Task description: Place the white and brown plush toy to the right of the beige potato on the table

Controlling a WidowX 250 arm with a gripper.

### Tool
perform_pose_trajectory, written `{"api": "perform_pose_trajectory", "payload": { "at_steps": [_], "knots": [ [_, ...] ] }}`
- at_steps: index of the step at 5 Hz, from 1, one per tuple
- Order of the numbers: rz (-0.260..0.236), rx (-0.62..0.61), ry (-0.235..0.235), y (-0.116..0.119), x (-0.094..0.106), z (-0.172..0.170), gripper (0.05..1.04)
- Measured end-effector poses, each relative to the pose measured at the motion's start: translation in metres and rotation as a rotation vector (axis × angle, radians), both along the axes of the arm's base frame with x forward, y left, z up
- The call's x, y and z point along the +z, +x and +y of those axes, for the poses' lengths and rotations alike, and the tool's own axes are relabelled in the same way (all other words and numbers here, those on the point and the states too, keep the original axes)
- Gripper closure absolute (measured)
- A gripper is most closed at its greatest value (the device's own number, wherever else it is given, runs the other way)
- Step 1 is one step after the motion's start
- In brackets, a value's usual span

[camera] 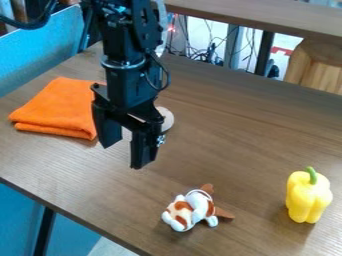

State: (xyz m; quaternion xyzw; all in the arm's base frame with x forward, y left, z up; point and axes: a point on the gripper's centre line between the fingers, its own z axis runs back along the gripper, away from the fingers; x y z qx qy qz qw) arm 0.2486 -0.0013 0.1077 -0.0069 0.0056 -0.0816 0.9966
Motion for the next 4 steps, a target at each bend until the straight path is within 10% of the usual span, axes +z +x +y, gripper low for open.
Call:
{"api": "perform_pose_trajectory", "payload": {
  "at_steps": [4],
  "knots": [
    [0.053, -0.253, -0.037, 0.012, -0.043, -0.064, 0.079]
  ]
}}
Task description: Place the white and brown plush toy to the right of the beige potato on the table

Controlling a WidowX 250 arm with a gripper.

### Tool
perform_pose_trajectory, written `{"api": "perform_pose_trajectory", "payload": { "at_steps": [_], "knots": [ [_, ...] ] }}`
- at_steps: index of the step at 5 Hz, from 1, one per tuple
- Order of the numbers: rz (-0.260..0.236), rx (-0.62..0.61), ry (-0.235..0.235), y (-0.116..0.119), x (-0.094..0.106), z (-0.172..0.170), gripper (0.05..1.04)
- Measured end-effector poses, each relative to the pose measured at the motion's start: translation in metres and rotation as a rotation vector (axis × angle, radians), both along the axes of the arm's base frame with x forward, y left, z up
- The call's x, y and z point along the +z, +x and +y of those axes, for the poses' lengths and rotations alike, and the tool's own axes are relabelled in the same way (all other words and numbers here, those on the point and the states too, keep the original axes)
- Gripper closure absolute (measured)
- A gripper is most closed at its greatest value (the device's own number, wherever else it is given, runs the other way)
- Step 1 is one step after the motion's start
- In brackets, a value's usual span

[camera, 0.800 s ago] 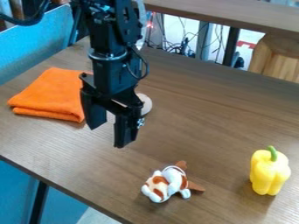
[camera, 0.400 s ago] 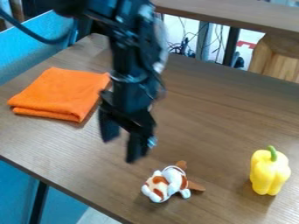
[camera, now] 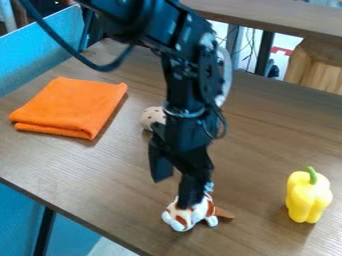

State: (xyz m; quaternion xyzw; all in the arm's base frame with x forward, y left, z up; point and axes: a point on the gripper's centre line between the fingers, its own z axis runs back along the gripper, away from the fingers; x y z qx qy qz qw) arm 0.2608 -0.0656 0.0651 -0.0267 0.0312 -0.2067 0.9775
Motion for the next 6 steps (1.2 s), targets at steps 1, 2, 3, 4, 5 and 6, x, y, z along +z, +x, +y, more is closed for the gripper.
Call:
{"api": "perform_pose_trajectory", "payload": {
  "at_steps": [1, 2, 3, 4, 5, 6],
  "knots": [
    [0.037, -0.017, 0.009, 0.003, -0.015, -0.010, 0.079],
    [0.067, -0.008, 0.071, 0.006, -0.026, -0.017, 0.079],
    [0.099, 0.008, 0.109, 0.006, -0.037, -0.016, 0.114],
    [0.105, 0.022, 0.112, 0.005, -0.039, -0.015, 0.376],
    [0.102, 0.031, 0.109, 0.003, -0.030, -0.009, 0.485],
    [0.059, 0.081, 0.058, 0.010, -0.009, 0.003, 0.486]
  ]
}}
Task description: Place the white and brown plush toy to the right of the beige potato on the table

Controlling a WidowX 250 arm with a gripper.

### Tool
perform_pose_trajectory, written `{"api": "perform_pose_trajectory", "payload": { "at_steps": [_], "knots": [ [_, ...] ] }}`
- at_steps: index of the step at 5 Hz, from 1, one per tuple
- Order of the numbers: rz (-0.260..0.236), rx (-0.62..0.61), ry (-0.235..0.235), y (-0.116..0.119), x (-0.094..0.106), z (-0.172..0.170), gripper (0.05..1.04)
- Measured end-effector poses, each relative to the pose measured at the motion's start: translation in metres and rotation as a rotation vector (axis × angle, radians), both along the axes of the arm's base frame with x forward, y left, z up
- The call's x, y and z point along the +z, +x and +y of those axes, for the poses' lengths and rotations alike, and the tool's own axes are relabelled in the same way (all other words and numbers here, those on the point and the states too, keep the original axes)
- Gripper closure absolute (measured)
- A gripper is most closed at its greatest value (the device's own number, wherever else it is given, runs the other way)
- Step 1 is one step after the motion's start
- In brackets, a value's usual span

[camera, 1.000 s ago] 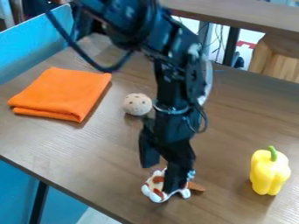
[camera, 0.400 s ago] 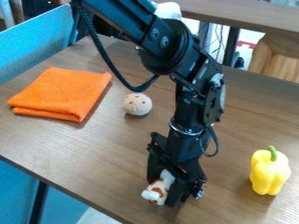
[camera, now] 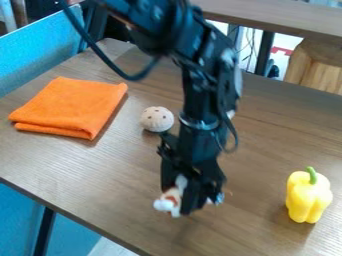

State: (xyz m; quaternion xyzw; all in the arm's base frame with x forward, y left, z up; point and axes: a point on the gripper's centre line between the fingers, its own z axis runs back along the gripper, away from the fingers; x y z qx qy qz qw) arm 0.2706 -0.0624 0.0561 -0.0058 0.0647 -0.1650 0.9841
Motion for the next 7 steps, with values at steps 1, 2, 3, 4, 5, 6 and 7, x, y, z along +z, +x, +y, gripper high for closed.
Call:
{"api": "perform_pose_trajectory", "payload": {
  "at_steps": [1, 2, 3, 4, 5, 6, 7],
  "knots": [
    [-0.070, 0.010, -0.019, 0.030, 0.024, 0.001, 0.486],
    [-0.073, 0.052, -0.011, 0.060, 0.024, 0.000, 0.486],
    [-0.097, 0.111, 0.017, 0.085, 0.025, 0.000, 0.486],
    [-0.091, 0.156, 0.081, 0.104, 0.012, 0.011, 0.486],
    [-0.069, 0.205, 0.169, 0.112, 0.002, 0.031, 0.486],
    [-0.039, 0.240, 0.186, 0.118, -0.009, 0.045, 0.486],
    [-0.012, 0.252, 0.145, 0.124, -0.014, 0.055, 0.486]
  ]
}}
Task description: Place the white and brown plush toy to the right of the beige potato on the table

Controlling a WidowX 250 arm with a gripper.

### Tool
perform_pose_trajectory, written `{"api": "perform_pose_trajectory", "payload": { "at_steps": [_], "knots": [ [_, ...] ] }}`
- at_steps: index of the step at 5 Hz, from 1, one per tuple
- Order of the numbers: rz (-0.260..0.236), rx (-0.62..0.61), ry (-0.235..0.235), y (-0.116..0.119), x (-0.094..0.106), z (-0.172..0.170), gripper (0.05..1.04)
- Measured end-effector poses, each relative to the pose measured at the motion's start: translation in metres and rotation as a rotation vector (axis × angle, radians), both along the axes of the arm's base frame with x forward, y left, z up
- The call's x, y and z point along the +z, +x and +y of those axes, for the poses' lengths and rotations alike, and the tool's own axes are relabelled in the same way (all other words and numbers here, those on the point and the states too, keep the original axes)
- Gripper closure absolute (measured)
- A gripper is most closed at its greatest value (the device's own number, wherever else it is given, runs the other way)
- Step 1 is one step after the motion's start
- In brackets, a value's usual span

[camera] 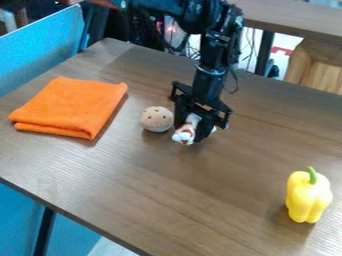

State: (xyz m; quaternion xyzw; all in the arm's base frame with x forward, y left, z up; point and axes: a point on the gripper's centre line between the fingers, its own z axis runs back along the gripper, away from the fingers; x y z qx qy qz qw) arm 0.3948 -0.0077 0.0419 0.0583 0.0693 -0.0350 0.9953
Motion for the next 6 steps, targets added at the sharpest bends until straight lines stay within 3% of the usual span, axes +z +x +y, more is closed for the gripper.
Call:
{"api": "perform_pose_trajectory", "payload": {
  "at_steps": [1, 2, 3, 4, 5, 6],
  "knots": [
    [0.021, -0.011, -0.060, 0.004, -0.002, 0.004, 0.412],
    [0.000, -0.021, -0.108, 0.008, -0.003, -0.001, 0.129],
    [-0.030, -0.017, -0.151, 0.006, 0.004, -0.008, 0.073],
    [-0.058, 0.002, -0.181, -0.001, 0.005, -0.015, 0.078],
    [-0.110, -0.003, -0.220, -0.013, 0.021, -0.021, 0.081],
    [-0.178, -0.047, -0.267, -0.029, 0.054, -0.029, 0.082]
  ]
}}
